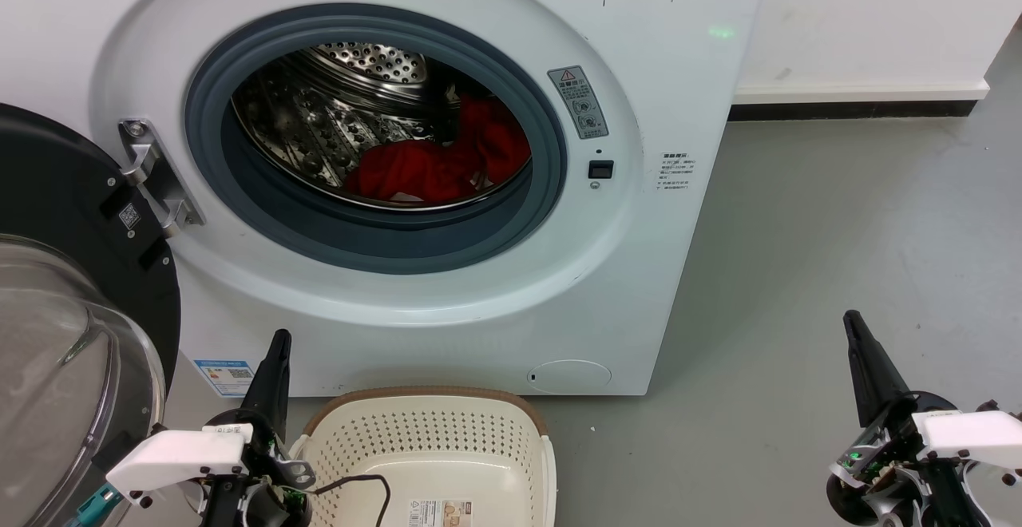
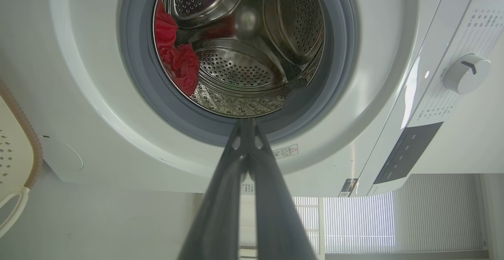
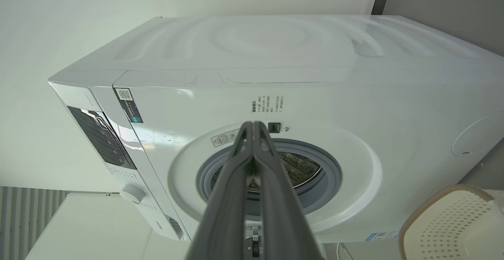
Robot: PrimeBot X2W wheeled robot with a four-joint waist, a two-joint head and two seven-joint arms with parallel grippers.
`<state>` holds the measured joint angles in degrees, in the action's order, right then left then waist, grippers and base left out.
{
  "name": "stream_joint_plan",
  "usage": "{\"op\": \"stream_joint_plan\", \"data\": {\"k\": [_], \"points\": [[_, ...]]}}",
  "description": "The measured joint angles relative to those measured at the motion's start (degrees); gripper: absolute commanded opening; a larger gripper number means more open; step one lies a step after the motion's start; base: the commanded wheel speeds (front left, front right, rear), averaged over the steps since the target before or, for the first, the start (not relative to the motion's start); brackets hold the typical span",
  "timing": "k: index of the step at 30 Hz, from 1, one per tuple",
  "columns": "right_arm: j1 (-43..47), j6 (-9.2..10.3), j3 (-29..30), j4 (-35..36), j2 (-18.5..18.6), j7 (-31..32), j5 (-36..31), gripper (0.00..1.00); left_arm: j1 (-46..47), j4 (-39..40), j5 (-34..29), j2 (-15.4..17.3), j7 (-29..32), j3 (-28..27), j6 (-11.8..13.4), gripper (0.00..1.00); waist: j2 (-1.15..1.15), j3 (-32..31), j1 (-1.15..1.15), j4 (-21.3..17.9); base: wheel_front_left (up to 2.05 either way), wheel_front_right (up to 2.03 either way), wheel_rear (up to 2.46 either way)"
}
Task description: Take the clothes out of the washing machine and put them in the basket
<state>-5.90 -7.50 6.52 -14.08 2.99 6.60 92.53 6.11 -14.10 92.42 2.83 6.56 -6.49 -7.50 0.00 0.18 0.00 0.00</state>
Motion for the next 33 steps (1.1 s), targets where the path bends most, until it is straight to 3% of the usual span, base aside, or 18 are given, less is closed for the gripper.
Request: {"op": "stream_joint_plan", "data": {"k": [25,26,33], "points": [[0.0,0.0,0.0,0.0,0.0,-0.01,0.0,0.0,0.0,0.0,0.0,0.0,0.0,0.0,0.0,0.0,0.0,0.0,0.0,0.0,0.0,0.0,0.0],[0.14,0.0,-0.02,-0.29,-0.01,-0.01,0.01,1.0,-0.12,-0.33,0.0,-0.03,-0.01,0.03,0.01,1.0,0.0,0.0,0.0,0.0,0.0,0.0,0.0],[2.47,0.01,-0.16,-2.16,-0.13,-1.04,-0.57,1.0,-2.38,-1.81,-0.8,-0.29,-0.92,0.16,0.02,1.0,0.0,0.02,0.0,0.01,0.0,0.0,0.0]]}}
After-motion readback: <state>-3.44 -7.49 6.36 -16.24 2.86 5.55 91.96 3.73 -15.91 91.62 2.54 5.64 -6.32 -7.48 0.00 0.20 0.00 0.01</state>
